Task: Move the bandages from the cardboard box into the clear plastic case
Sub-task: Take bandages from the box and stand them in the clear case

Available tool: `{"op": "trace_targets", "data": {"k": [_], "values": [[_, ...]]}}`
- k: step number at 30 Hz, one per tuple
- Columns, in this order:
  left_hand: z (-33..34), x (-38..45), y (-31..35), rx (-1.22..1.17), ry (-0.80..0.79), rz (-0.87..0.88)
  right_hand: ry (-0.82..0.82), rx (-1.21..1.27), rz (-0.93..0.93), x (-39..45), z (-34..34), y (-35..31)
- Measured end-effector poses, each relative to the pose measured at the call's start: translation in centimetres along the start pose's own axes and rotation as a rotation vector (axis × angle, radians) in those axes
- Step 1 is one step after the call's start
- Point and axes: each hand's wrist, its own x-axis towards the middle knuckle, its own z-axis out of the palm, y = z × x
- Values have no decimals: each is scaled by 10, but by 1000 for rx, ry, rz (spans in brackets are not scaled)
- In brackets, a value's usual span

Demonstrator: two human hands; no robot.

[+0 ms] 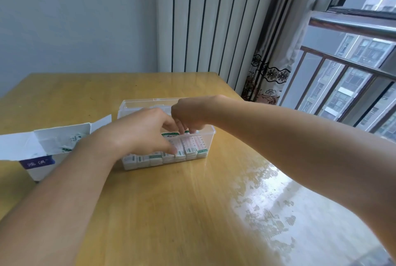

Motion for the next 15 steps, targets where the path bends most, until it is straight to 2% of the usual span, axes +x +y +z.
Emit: {"op": "trace_targets", "data": {"k": [5, 9, 12, 15], "values": [[-22, -12, -7, -151, 192, 27, 6, 33, 11, 0, -1, 5], [-32, -24, -10, -180, 361, 23, 37, 58, 21, -11, -6, 9], [-40, -38, -29, -226, 473, -42, 160, 109, 44, -22, -31, 10], [-42, -54, -63, -250, 530, -158, 357, 244, 39, -34, -63, 1]]}}
